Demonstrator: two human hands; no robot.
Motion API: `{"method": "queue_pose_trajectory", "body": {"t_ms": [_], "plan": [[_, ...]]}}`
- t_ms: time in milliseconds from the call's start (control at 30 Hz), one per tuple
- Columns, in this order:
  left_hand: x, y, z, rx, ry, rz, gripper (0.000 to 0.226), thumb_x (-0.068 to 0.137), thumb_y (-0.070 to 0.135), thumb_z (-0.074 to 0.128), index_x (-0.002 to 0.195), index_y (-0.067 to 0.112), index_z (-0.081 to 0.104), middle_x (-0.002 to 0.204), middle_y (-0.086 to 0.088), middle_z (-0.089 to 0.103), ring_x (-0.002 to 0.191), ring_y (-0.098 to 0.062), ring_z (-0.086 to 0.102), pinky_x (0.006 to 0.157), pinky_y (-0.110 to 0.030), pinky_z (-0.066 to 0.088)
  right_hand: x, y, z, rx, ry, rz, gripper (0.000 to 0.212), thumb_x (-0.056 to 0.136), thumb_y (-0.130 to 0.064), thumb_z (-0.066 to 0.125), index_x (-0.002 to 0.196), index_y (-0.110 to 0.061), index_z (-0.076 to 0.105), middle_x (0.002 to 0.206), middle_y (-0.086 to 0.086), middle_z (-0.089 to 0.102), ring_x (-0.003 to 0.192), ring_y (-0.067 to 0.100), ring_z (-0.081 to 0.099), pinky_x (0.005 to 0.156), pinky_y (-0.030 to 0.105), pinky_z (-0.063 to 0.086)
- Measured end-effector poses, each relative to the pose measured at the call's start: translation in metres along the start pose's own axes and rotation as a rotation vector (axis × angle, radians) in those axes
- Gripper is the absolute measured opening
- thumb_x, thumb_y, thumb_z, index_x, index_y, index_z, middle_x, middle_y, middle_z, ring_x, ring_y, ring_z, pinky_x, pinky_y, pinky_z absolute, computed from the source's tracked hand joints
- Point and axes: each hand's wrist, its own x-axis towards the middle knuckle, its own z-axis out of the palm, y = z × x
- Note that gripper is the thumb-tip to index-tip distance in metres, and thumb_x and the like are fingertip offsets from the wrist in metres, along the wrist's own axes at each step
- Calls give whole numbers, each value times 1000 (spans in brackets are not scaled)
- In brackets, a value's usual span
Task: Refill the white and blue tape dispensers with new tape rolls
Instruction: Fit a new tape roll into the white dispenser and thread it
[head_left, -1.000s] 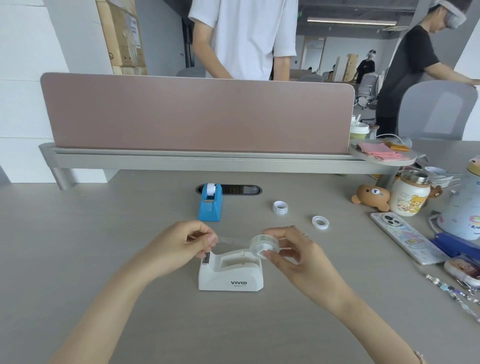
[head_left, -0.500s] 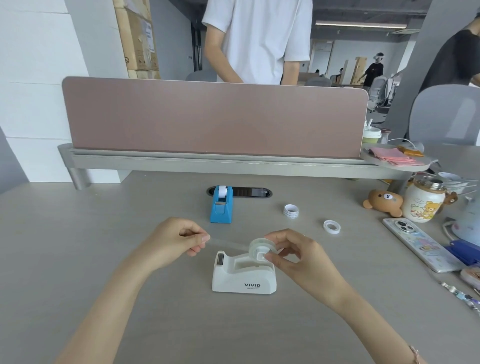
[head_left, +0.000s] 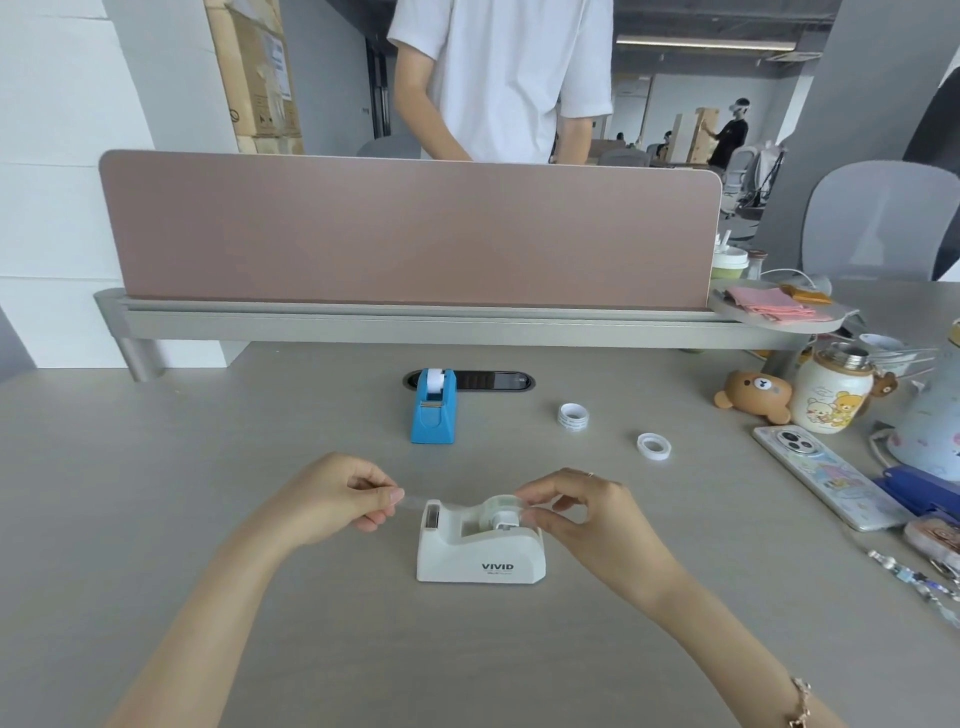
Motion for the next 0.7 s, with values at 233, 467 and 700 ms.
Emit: {"method": "queue_pose_trajectory", "body": {"t_ms": [233,467,700], "plan": [[3,-7,2,-35,-72,-30,9,88,8,64,81,6,69,62,3,69,48,-1,62,55,-14,54,-1,-1,1,-93,10,-69,10,84,-17,70,91,-23,73,80,-23,64,89,-15,50,77,2,36],[3,-11,6,-63,-145,-61,10,89,7,63,80,8,68,68,-2,68,50,-2,63,54,-15,53,-1,5,4,-174,20,-130,10,84,-12,69,92,-18,72,88,-18,62,88,-18,47,76,1,36],[-7,2,-8,-87,-75,10,12,91,12,60,84,7,69,70,2,69,55,1,64,58,-12,53,1,7,4,-166,-5,-84,17,85,-17,67,86,-34,65,88,-23,60,93,-10,50,76,4,39]]}}
